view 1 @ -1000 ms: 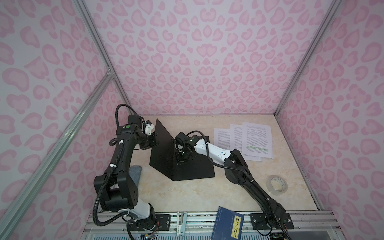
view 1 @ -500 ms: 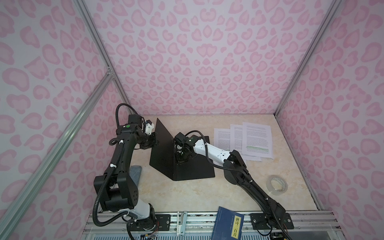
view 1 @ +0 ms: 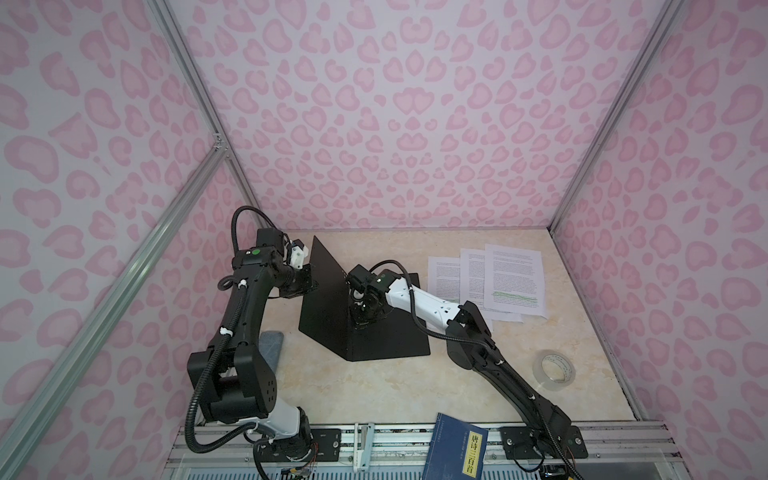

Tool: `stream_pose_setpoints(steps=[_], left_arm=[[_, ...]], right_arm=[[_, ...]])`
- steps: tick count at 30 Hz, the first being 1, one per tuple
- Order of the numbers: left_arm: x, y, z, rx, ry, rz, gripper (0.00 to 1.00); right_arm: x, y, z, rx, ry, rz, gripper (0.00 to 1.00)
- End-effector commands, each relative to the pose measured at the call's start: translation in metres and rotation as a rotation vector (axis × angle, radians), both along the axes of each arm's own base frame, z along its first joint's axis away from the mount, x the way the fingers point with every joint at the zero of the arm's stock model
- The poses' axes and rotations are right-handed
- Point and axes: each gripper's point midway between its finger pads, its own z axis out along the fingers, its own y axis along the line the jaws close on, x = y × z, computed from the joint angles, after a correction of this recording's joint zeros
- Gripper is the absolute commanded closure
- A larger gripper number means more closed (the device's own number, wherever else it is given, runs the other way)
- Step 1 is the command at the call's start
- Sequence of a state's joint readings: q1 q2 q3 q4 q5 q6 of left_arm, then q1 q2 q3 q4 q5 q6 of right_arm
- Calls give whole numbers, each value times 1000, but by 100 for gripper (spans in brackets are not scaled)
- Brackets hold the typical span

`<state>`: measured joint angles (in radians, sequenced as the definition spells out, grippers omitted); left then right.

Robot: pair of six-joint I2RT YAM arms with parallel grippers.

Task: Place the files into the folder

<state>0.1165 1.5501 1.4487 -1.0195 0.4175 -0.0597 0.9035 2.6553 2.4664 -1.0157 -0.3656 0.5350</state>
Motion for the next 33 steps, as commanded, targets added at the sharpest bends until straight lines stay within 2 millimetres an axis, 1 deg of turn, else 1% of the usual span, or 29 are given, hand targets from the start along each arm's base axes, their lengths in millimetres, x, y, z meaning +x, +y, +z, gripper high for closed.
stream_pose_setpoints(steps=[1,8,33], left_arm=[[0,0,5,-4,-7,-2,97],[0,2,3,11,-1,3,97],[-1,3,0,14,5,1,97]], right_arm=[[1,-37,-25,-187,-18,-18,100],[2,-38,-20,-191,-29,-12,100],[9,-19,21,-83,-70,-5,100]])
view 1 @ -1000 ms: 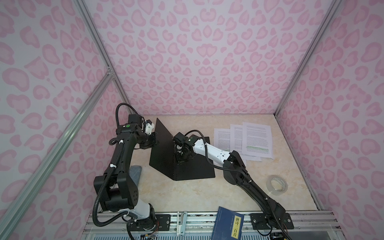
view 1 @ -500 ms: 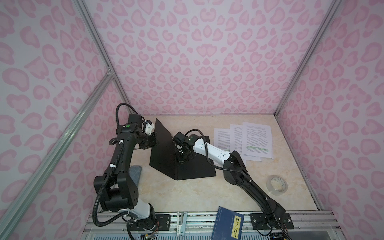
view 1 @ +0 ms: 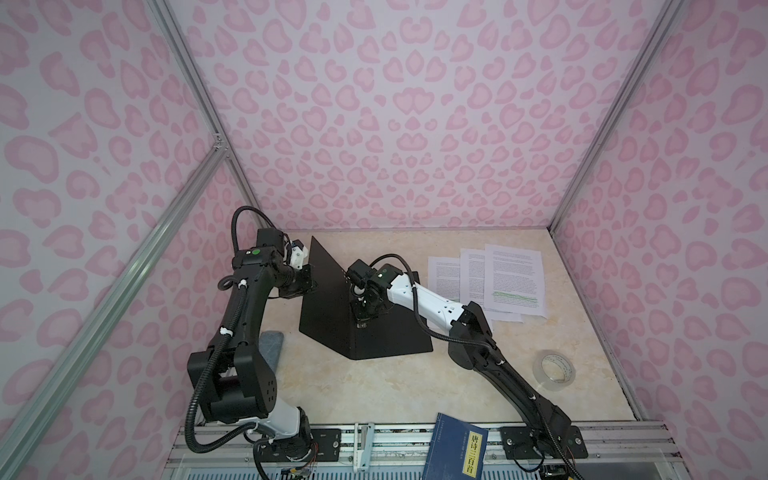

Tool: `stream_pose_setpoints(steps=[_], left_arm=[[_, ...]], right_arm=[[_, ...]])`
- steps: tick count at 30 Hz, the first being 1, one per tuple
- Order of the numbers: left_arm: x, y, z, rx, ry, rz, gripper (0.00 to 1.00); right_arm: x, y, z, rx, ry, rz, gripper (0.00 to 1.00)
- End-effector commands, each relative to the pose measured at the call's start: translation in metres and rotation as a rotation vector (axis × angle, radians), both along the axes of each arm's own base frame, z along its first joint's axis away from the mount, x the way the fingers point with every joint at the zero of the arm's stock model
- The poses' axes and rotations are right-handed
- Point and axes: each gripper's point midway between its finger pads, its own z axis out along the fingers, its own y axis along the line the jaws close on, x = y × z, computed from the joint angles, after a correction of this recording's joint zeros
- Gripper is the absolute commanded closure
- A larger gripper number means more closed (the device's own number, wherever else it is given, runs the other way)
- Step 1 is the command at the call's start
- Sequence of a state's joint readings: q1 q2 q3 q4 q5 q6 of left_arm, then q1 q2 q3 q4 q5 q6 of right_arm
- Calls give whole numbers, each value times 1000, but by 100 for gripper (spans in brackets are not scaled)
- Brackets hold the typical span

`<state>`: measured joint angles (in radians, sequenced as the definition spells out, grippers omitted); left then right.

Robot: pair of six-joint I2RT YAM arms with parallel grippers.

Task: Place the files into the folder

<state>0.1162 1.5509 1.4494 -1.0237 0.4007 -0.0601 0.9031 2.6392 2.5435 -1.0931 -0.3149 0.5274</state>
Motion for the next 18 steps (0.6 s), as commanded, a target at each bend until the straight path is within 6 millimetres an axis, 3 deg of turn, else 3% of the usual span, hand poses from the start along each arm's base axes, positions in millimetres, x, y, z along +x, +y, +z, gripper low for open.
stream_pose_setpoints(steps=[1,18], left_arm=[[0,0,1,0,-1,-4,97],[2,2,3,7,-9,0,97]], right_arm=[[3,-13,-4,-61,-20,3,100],[7,-7,18,-11,-54,9,98]])
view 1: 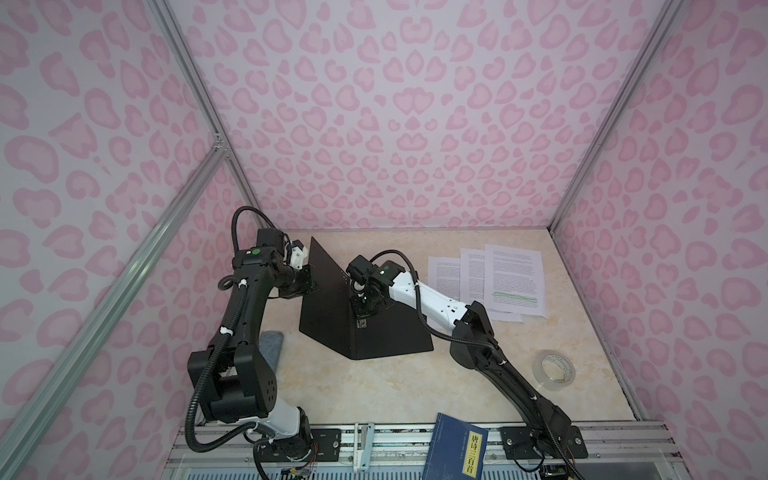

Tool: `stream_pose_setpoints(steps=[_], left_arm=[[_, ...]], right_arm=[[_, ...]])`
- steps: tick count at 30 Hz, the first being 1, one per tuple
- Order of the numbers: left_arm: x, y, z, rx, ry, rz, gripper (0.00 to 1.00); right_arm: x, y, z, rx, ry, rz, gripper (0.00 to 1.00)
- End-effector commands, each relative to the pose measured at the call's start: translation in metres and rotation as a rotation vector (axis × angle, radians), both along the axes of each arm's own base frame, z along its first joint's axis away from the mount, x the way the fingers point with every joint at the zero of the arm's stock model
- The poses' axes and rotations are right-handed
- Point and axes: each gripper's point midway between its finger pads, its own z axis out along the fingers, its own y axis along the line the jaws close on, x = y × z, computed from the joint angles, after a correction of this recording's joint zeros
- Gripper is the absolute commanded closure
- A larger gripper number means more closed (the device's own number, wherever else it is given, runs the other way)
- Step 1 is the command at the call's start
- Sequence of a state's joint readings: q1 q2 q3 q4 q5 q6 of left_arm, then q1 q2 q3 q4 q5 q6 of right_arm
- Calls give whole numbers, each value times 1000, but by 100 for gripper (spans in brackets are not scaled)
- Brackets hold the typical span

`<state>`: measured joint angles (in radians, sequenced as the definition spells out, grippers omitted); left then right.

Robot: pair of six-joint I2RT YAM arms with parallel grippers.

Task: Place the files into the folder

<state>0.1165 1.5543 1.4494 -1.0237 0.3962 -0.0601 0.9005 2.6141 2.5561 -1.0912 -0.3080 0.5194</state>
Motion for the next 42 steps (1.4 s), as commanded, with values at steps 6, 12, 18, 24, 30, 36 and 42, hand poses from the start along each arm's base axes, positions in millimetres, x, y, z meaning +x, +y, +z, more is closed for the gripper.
stream_pose_setpoints(steps=[6,12,18,24,30,36,42], left_arm=[[1,1,4,5,-12,-2,97],[1,-1,4,-7,-12,-5,97],[1,1,3,7,-9,-4,97],[2,2,2,9,-9,-2,97],[3,2,3,12,-9,-5,97],[4,4,3,23,-4,-10,97],[5,4,5,33,-13,-23,97]], right_arm=[[5,-4,7,-2,-24,4,94],[10,2,11,37,-29,3,92],[17,7,19,88,-32,-9,88],[25,6,30,117,-48,-17,81],[32,10,44,172,-55,-26,72],[20,4,58,178,-61,40,73],[-11,1,54,242,23,110,75]])
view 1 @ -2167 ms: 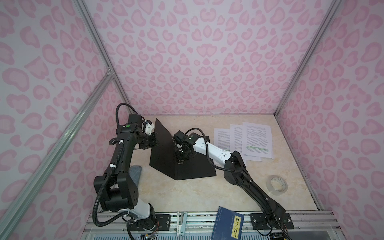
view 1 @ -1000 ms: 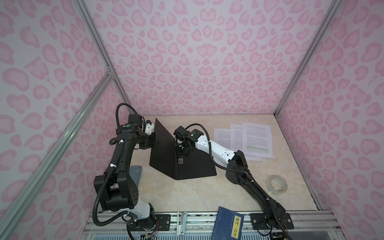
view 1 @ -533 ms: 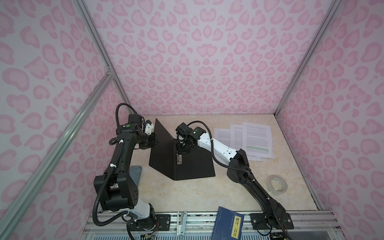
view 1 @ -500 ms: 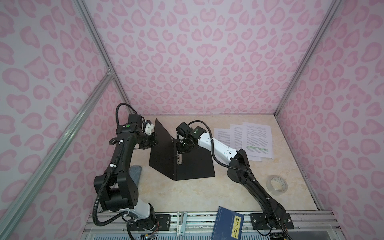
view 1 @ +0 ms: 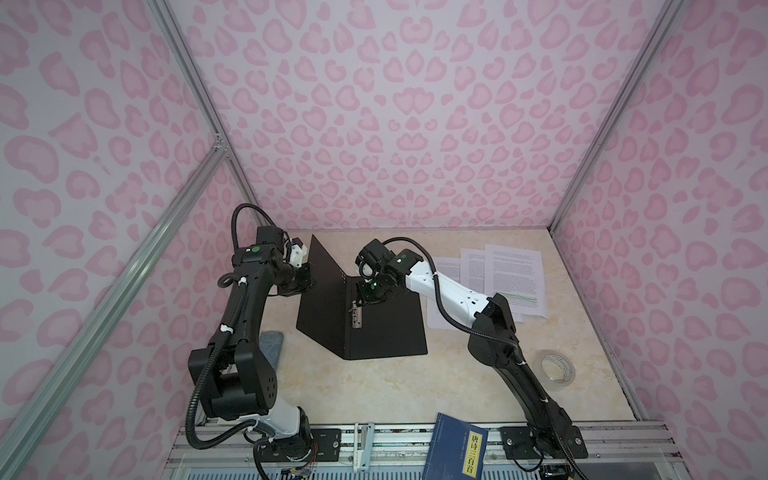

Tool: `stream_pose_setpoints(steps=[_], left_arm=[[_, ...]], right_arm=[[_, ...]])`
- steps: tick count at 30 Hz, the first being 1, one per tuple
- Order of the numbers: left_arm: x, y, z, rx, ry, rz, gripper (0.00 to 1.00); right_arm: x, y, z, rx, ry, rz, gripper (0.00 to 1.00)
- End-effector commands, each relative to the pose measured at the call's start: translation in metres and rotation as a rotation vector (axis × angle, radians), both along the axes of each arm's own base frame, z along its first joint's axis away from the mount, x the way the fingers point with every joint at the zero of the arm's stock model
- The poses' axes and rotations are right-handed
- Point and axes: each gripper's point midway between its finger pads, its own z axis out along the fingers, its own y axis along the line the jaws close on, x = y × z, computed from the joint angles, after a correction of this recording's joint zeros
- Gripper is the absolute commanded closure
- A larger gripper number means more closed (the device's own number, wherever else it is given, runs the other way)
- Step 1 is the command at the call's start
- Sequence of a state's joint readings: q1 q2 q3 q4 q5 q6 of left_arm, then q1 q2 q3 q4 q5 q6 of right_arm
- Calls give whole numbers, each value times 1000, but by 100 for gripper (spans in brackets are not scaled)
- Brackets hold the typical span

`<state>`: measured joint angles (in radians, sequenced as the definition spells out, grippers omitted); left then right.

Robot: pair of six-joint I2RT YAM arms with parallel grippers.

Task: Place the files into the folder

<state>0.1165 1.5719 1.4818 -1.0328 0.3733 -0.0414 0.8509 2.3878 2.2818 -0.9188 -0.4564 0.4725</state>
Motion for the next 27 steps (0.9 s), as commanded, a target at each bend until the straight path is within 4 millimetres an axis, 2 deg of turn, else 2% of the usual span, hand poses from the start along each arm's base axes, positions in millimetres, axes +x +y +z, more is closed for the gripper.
stream_pose_setpoints(steps=[1,5,9,16,23,27], left_arm=[[0,0,2,1,-2,-19,97],[0,-4,-3,-24,18,-30,97],[0,-4,-3,-19,19,-27,97],[-1,-4,-1,-21,21,-26,97],[-1,-5,-1,-26,27,-29,97],[-3,-6,-2,-34,31,-33,97]], right_arm=[[-14,11,-3,74,37,72,75],[-22,22,-16,98,79,106,75],[-19,36,-27,134,107,109,75],[-8,44,-47,127,122,107,75],[14,46,-51,176,126,77,75],[29,47,-45,213,115,65,75]])
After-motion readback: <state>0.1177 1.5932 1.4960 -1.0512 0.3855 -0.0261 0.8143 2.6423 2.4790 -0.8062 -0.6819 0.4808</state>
